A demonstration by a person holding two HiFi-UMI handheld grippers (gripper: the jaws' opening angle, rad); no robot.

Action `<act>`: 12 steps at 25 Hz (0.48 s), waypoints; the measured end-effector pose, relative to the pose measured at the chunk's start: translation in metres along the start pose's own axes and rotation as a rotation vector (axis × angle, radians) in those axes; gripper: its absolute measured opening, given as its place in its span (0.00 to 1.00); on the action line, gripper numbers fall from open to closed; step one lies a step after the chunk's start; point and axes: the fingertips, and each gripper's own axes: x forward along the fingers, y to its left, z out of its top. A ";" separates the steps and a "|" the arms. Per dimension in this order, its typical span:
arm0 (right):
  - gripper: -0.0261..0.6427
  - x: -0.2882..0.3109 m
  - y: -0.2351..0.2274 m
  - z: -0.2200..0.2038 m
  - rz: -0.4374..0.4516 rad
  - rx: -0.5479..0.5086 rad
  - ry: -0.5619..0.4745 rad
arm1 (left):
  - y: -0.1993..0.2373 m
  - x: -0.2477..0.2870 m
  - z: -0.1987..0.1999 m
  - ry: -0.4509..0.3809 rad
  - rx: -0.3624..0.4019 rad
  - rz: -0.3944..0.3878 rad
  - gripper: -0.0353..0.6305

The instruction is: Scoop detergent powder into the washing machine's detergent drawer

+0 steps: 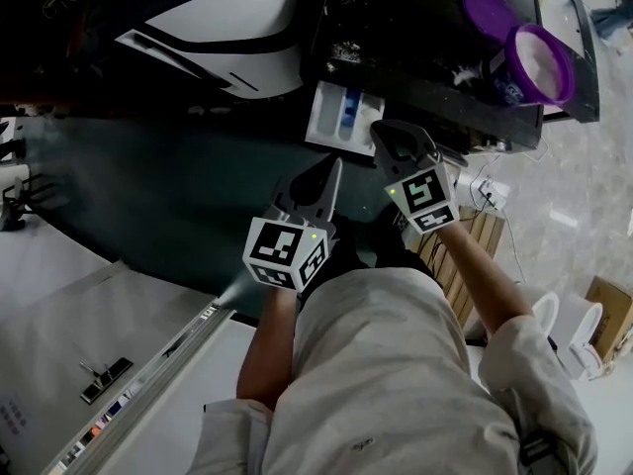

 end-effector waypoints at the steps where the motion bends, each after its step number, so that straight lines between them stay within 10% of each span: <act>1: 0.05 -0.002 -0.002 0.002 0.007 0.027 -0.007 | -0.001 -0.001 0.001 -0.007 -0.001 0.007 0.08; 12: 0.05 -0.030 -0.010 0.032 0.059 0.125 -0.095 | -0.011 -0.006 0.015 -0.073 -0.005 0.075 0.08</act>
